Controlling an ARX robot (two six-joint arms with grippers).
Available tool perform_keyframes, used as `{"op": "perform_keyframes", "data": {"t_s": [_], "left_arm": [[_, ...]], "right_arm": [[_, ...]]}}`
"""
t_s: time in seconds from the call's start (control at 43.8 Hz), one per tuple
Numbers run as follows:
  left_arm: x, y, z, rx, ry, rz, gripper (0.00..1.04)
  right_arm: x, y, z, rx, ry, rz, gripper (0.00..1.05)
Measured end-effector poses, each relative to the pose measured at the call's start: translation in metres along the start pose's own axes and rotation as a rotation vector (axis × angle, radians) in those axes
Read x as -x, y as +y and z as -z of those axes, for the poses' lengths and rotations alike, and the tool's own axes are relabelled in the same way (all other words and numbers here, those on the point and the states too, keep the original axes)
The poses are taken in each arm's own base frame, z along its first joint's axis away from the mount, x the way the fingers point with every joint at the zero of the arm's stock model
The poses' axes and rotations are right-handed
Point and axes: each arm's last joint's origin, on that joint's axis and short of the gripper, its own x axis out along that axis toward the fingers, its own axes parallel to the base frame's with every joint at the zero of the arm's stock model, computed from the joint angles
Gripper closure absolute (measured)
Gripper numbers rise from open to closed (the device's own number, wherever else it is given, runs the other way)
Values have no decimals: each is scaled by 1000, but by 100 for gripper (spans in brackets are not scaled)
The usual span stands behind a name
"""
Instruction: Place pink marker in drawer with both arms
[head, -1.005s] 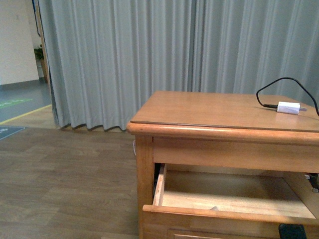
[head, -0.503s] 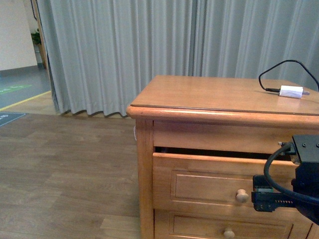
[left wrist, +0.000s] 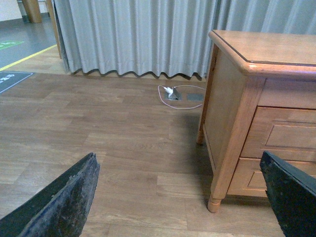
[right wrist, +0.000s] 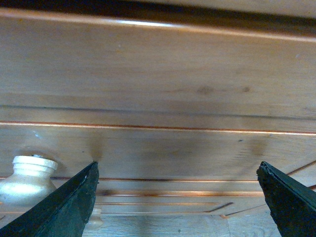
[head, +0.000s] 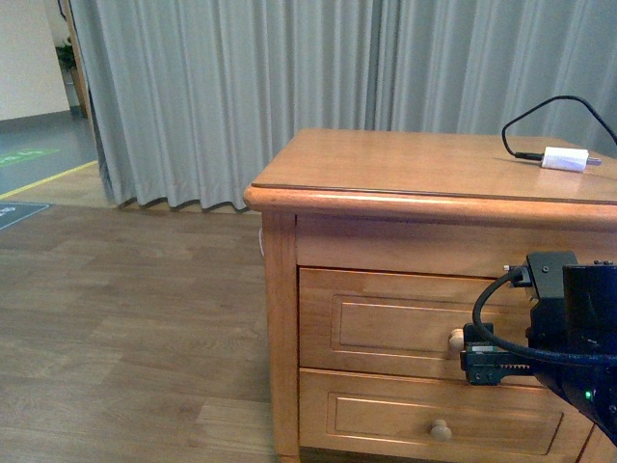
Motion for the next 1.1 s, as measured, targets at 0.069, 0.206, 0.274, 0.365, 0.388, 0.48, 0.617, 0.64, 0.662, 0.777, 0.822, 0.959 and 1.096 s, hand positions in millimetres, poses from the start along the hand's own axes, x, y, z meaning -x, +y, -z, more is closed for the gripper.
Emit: {"op": "perform_keyframes", "data": {"t_s": [0.069, 0.206, 0.274, 0.365, 0.388, 0.48, 0.617, 0.64, 0.662, 0.777, 0.822, 0.959, 1.096], "left_arm": [[0, 0, 0, 0, 0, 0, 6], [0, 0, 0, 0, 0, 0, 6], [0, 0, 0, 0, 0, 0, 6], [0, 0, 0, 0, 0, 0, 6], [0, 0, 0, 0, 0, 0, 6], [0, 0, 0, 0, 0, 0, 6], [0, 0, 0, 0, 0, 0, 6], [0, 0, 0, 0, 0, 0, 6], [0, 0, 0, 0, 0, 0, 6], [0, 0, 0, 0, 0, 0, 6], [0, 0, 0, 0, 0, 0, 6], [0, 0, 0, 0, 0, 0, 6], [0, 0, 0, 0, 0, 0, 6]], "right_arm": [[0, 0, 0, 1, 0, -1, 8], [9, -2, -6, -7, -12, -3, 8], [24, -3, -22, -28, -33, -8, 8], [47, -6, -41, -68, -27, -17, 8], [53, -6, -44, -81, -19, -24, 8], [75, -6, -49, -116, 25, -52, 8], [127, -8, -60, -159, 116, -89, 8], [139, -10, -65, -167, 118, -93, 8], [146, -11, -68, -172, 117, -93, 8], [197, -18, -91, -184, 71, -96, 8], [211, -20, -96, -182, 55, -99, 8], [259, -21, -110, -197, -56, -116, 8], [266, -20, -112, -199, -75, -123, 8]]}}
